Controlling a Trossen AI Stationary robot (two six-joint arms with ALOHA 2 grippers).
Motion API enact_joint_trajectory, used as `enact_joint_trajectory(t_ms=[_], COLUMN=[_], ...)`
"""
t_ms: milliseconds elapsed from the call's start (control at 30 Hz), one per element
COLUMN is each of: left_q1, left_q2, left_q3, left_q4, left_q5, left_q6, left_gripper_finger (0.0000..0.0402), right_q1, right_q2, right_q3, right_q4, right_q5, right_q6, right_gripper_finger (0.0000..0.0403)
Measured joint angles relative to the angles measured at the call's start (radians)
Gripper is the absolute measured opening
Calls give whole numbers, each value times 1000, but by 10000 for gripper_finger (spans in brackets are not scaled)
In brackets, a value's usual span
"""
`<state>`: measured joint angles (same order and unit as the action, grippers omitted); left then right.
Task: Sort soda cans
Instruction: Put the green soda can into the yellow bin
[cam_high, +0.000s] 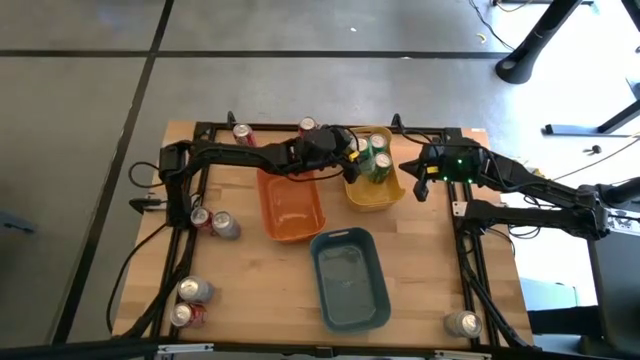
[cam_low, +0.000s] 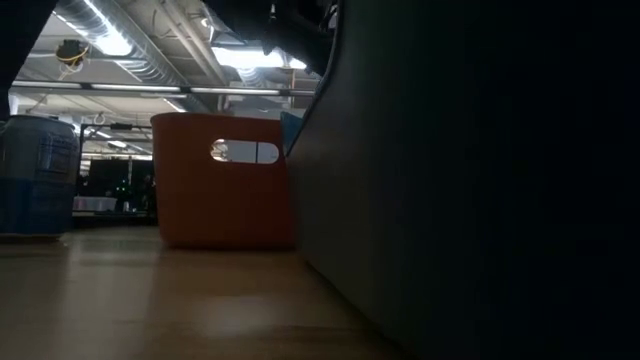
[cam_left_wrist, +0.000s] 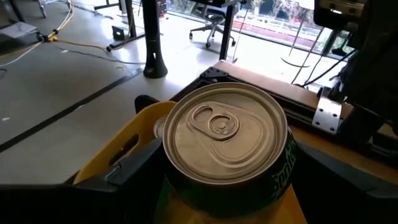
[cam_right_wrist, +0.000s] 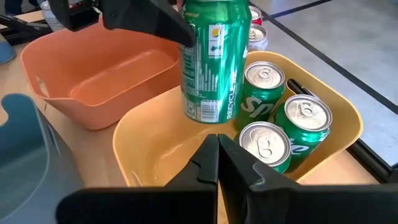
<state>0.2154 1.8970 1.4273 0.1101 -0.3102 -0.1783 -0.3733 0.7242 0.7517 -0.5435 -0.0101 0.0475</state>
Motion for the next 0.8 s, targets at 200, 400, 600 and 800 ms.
enact_joint_trajectory(t_ms=[200, 400, 600, 800], left_q1=[9, 9, 10, 15], left_q2=[25, 64, 84, 98], left_q3=[-3, -4, -12, -29], left_q4=[8, 7, 21, 69], left_q5=[-1, -2, -12, -13], left_q6=[-25, -24, 5, 38], left_gripper_finger=[286, 286, 286, 286], right_q1=[0, 0, 0, 0], right_q2=[0, 0, 0, 0], right_q3=[-2, -57, -94, -96], right_q4=[3, 48, 74, 78], right_q5=[2, 3, 2, 1], right_q6=[0, 0, 0, 0], right_gripper_finger=[5, 5, 5, 5])
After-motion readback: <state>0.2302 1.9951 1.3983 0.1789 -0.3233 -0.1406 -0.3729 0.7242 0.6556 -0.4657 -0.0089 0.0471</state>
